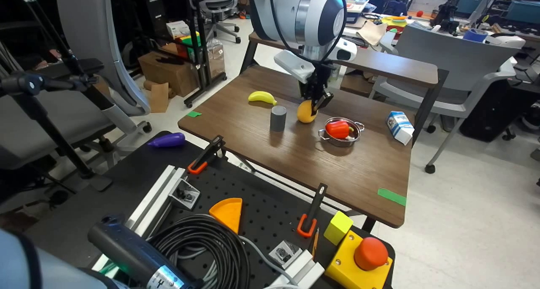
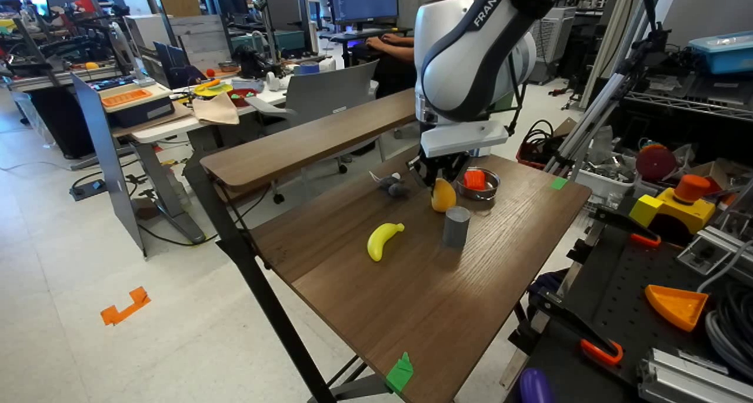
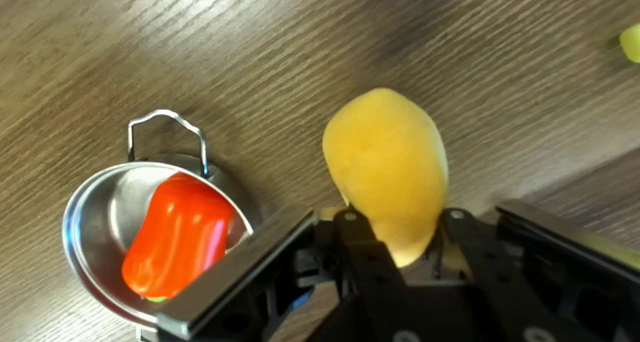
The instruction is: Move the yellow plush toy to the right.
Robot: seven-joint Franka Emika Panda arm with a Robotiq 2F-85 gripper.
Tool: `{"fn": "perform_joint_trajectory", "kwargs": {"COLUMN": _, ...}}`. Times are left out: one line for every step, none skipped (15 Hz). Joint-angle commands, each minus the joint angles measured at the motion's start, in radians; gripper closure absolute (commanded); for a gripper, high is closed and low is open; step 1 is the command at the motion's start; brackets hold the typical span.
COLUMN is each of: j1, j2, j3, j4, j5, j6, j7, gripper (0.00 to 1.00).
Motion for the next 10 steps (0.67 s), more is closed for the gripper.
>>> {"fn": "perform_joint_trajectory", "kwargs": {"j1": -0.031, "j2": 0.036, "j3": 0.028, "j4": 0.073, "j5": 0.03, "j6": -0.075, "j7": -0.019, "gripper": 0.95}}
{"fn": "perform_joint_trajectory", "kwargs": {"j1": -0.031, "j2": 0.037, "j3": 0.028, "j4": 0.079, "j5": 0.03, "j6": -0.086, "j7": -0.015, "gripper": 0.95}}
{"fn": "perform_joint_trajectory", "kwargs": {"j1": -0.043, "j2": 0.035, "j3": 0.041, "j4": 0.082, "j5": 0.041, "j6": -0.092, "j7": -0.026, "gripper": 0.55}}
{"fn": "perform_joint_trajectory", "kwargs": {"j1": -0.044, "j2": 0.034, "j3": 0.041, "j4": 0.084, "j5": 0.043, "j6": -0.099, "j7": -0.024, "gripper": 0.53}}
{"fn": "perform_joint_trajectory", "kwargs": {"j1": -0.043, "j2": 0.03, "j3": 0.042, "j4": 0.084, "j5": 0.041, "j6": -0.105, "j7": -0.023, "gripper": 0.46}}
{"fn": "perform_joint_trajectory", "kwargs": {"j1": -0.044, "j2": 0.025, "j3": 0.043, "j4": 0.079, "j5": 0.041, "j6": -0.101, "j7": -0.023, "gripper": 0.4}}
{"fn": "perform_joint_trajectory", "kwargs": {"j1": -0.042, "j2": 0.017, "j3": 0.043, "j4": 0.068, "j5": 0.039, "j6": -0.093, "j7": -0.024, "gripper": 0.34}}
{"fn": "perform_joint_trajectory", "kwargs": {"j1": -0.041, "j2": 0.011, "j3": 0.044, "j4": 0.061, "j5": 0.038, "j6": -0.087, "j7": -0.024, "gripper": 0.25}}
{"fn": "perform_joint_trajectory", "kwargs": {"j1": -0.037, "j2": -0.001, "j3": 0.043, "j4": 0.046, "j5": 0.034, "j6": -0.076, "j7": -0.025, "gripper": 0.19}}
{"fn": "perform_joint_trajectory", "kwargs": {"j1": -0.034, "j2": -0.008, "j3": 0.042, "j4": 0.037, "j5": 0.032, "j6": -0.068, "j7": -0.023, "gripper": 0.11}}
